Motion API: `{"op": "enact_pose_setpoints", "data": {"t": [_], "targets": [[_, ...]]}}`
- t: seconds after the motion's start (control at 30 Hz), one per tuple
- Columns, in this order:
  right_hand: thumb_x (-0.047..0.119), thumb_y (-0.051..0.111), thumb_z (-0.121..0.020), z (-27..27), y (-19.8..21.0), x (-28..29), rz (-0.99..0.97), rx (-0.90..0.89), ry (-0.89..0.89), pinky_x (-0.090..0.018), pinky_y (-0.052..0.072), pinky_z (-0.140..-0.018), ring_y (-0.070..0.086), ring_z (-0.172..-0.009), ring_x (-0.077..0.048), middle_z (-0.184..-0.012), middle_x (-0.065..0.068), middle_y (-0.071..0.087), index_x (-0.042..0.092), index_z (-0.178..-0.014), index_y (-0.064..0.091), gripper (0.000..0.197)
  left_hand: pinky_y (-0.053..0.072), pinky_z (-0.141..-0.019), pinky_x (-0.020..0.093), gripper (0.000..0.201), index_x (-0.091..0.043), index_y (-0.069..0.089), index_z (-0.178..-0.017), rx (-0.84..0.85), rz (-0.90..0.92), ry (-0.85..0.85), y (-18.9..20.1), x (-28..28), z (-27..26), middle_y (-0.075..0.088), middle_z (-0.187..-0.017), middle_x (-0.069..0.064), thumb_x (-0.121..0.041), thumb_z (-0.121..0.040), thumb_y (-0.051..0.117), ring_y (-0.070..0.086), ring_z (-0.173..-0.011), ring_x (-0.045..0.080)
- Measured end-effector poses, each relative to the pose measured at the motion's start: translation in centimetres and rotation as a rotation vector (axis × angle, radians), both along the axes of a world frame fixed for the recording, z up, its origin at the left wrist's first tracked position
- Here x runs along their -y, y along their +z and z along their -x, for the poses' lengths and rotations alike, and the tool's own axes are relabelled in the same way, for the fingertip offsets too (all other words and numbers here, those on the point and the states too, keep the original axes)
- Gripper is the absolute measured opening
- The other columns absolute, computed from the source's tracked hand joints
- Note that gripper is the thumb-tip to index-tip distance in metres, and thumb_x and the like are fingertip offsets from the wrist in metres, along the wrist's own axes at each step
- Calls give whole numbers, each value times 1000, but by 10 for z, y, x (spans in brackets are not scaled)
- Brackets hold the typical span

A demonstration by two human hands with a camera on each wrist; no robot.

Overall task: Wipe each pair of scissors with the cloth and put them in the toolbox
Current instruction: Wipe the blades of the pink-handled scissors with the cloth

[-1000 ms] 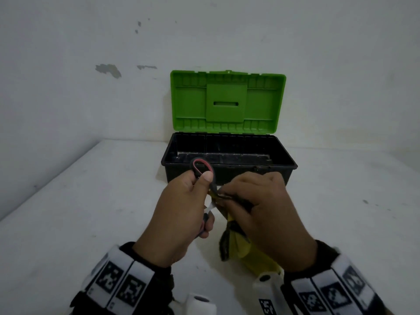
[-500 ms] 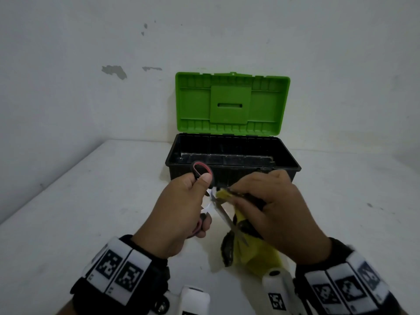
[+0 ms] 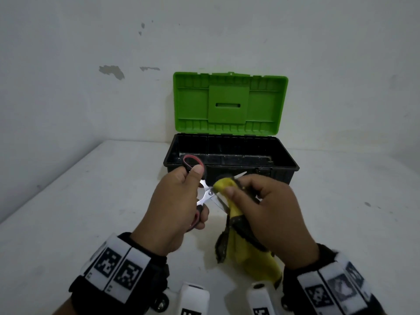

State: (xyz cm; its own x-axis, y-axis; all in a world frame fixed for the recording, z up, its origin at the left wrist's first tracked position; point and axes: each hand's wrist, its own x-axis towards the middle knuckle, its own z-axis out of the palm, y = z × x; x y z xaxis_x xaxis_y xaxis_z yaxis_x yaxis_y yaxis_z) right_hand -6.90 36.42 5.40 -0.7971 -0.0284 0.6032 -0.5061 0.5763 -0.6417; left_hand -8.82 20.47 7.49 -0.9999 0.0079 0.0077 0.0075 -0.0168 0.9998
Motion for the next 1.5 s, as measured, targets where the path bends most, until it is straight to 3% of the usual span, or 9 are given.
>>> {"op": "enact_pose_setpoints", "data": {"t": [0.2, 0.33, 0.47, 0.7, 0.83, 1.03, 1.2, 1.33, 1.5], "targets": [[32, 75, -84, 0, -5, 15, 52, 73, -8, -14, 44, -58, 56, -61, -9, -63, 11, 59, 27, -75, 62, 17, 40, -39, 25, 36, -8, 48, -80, -48, 36, -24, -3, -8, -3, 46, -44, -10, -36, -102, 44, 47, -37, 19], [41, 64, -87, 4, -17, 20, -28, 2, -115, -43, 52, -68, 57, -57, -8, -62, 12, 57, 29, -74, 53, 21, 40, -38, 25, 35, -5, 49, -86, -84, 51, -18, -5, -9, -9, 46, -44, -8, -36, -102, 42, 47, -36, 19], [36, 69, -88, 9, -13, 14, 45, 35, -127, -21, 48, -63, 58, -59, -11, -63, 7, 60, 24, -71, 56, 24, 40, -39, 26, 36, -3, 49, -88, -41, 22, 6, -9, -7, -7, 42, -47, -6, -36, -102, 43, 46, -38, 21], [46, 61, -88, 2, -17, 25, -36, 25, -64, -35, 49, -70, 55, -57, -5, -57, 17, 54, 31, -69, 55, 25, 41, -41, 29, 34, -5, 50, -89, -59, 2, 1, -13, -10, -4, 51, -58, 8, -36, -102, 42, 46, -39, 22], [32, 71, -88, 10, -19, 22, 34, 37, -137, -14, 38, -54, 50, -57, -6, -55, 10, 48, 27, -65, 50, 31, 40, -41, 27, 34, -5, 50, -92, -63, 8, 25, -15, -12, -6, 44, -47, -7, -36, -102, 41, 46, -39, 20], [46, 61, -86, 4, -21, 25, 11, 30, -99, -31, 48, -67, 54, -62, -11, -59, 11, 53, 25, -71, 56, 26, 43, -41, 28, 35, -7, 53, -93, -78, 4, 21, -14, -11, -7, 52, -65, 11, -38, -102, 41, 48, -39, 19], [46, 61, -85, 2, -17, 28, 34, 28, -71, -28, 45, -67, 57, -64, -4, -66, 24, 58, 25, -70, 56, 26, 43, -40, 29, 37, -4, 51, -91, -90, -14, 11, -13, -11, -7, 52, -62, 11, -37, -102, 41, 46, -38, 20], [35, 69, -86, 6, -15, 20, 45, 24, -111, -12, 39, -56, 53, -62, -9, -58, 8, 52, 18, -68, 55, 29, 42, -41, 30, 37, -1, 50, -94, -98, -33, 11, -16, -11, -9, 48, -54, 5, -37, -102, 41, 47, -39, 21], [32, 70, -88, 9, -11, 16, 107, 31, -147, -12, 43, -56, 51, -58, -8, -59, 6, 50, 19, -67, 52, 31, 41, -42, 30, 39, 1, 47, -94, -98, -46, 33, -17, -12, -11, 40, -48, -4, -37, -101, 42, 45, -39, 21]]}}
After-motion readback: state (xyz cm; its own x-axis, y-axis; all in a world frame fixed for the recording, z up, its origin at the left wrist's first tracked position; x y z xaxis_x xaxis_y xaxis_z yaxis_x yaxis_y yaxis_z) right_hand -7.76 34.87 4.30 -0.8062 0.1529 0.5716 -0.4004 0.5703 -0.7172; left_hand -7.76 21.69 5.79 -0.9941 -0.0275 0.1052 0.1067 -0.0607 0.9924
